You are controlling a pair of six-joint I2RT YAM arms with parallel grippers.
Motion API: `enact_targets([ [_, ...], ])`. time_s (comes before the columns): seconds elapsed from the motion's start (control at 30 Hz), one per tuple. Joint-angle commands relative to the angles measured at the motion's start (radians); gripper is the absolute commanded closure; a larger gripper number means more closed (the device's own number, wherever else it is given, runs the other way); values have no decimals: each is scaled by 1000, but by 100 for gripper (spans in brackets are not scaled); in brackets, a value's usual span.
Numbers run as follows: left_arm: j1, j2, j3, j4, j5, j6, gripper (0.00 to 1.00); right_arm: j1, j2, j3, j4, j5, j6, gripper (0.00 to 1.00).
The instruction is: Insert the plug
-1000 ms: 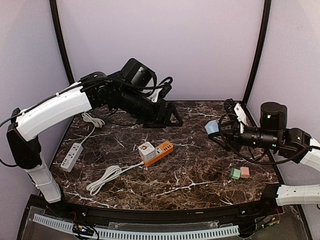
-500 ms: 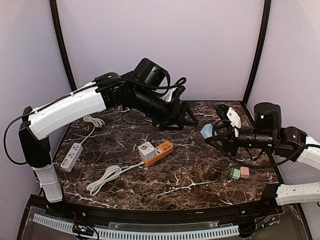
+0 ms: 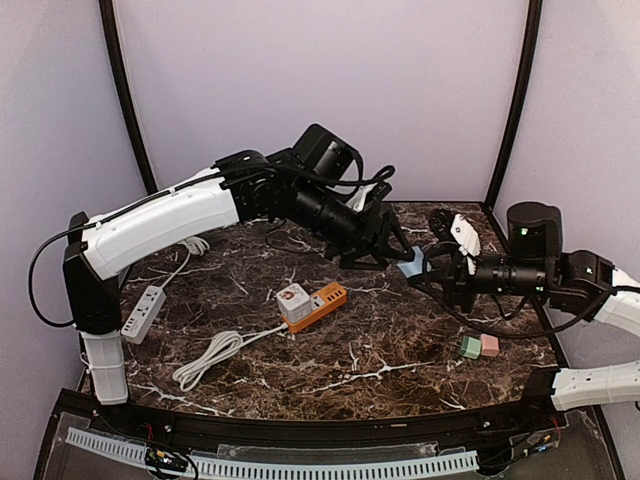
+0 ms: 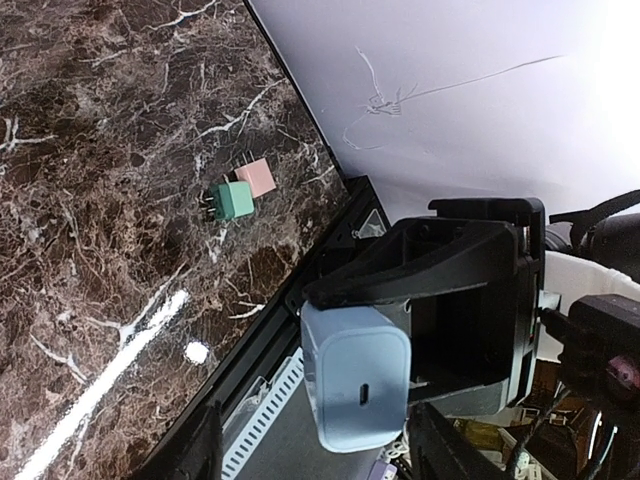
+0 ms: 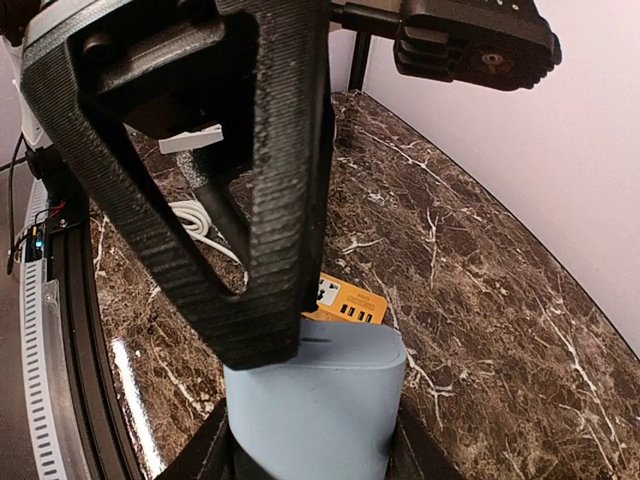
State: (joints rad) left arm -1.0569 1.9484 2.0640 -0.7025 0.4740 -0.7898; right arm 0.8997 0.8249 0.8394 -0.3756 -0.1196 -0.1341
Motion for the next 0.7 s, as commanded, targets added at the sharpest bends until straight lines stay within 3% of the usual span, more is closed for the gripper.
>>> enact_targets([
  [0.0,-9,7,31,7,35,-8,37,21,8,30,4,11,-20,100],
  [0.67,-19,50,39,8,58,-41,55,64,36,43,-7,50,-53,100],
])
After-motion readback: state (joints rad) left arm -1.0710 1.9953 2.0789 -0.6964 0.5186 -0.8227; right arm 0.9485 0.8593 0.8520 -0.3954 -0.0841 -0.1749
